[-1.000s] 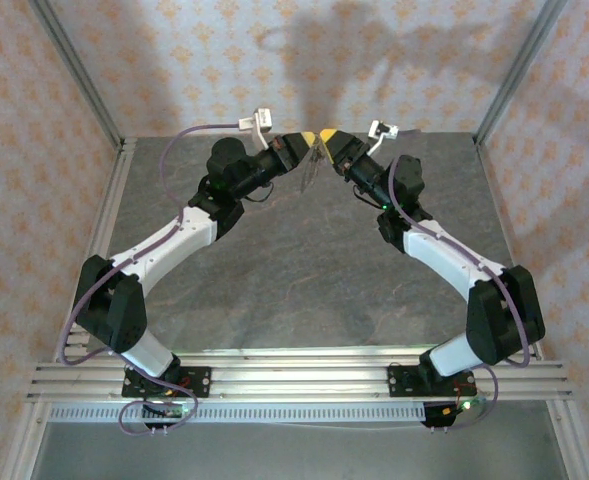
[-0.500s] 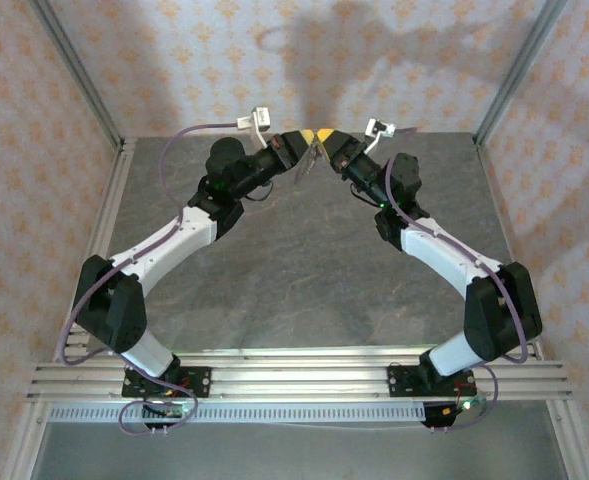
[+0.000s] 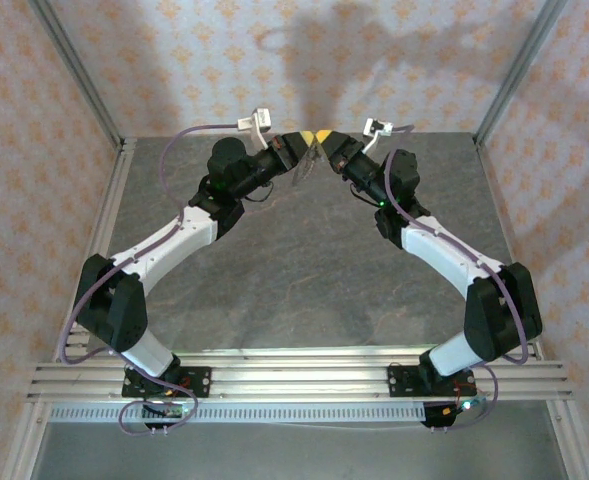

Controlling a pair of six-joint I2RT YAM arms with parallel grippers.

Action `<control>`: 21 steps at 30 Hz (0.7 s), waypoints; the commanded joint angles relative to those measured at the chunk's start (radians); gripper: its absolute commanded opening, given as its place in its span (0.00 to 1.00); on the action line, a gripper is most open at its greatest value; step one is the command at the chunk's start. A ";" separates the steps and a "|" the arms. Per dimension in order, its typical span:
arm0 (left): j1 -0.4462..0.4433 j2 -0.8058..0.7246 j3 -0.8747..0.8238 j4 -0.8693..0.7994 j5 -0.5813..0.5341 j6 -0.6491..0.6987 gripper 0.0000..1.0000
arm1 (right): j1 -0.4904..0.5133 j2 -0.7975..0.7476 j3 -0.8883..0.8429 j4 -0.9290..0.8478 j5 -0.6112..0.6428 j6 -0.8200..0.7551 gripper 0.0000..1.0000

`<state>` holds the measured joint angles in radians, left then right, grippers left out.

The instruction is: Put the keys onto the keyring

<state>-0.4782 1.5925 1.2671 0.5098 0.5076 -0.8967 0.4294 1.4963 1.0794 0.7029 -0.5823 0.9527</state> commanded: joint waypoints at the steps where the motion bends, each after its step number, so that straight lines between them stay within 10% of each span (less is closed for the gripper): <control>1: -0.025 0.004 0.038 -0.009 0.009 0.052 0.00 | 0.019 -0.015 0.040 -0.012 -0.051 -0.029 0.11; 8: -0.031 0.004 0.043 -0.022 0.012 0.070 0.00 | 0.019 -0.020 0.036 -0.034 -0.045 -0.046 0.00; 16: -0.032 0.004 0.055 -0.041 0.022 0.088 0.00 | 0.019 -0.002 0.056 -0.062 -0.063 -0.055 0.14; 21: -0.034 0.002 0.063 -0.054 0.026 0.097 0.00 | 0.019 -0.005 0.050 -0.074 -0.068 -0.068 0.00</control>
<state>-0.4835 1.5925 1.2823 0.4530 0.4808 -0.8333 0.4286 1.4967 1.1000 0.6373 -0.5827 0.9047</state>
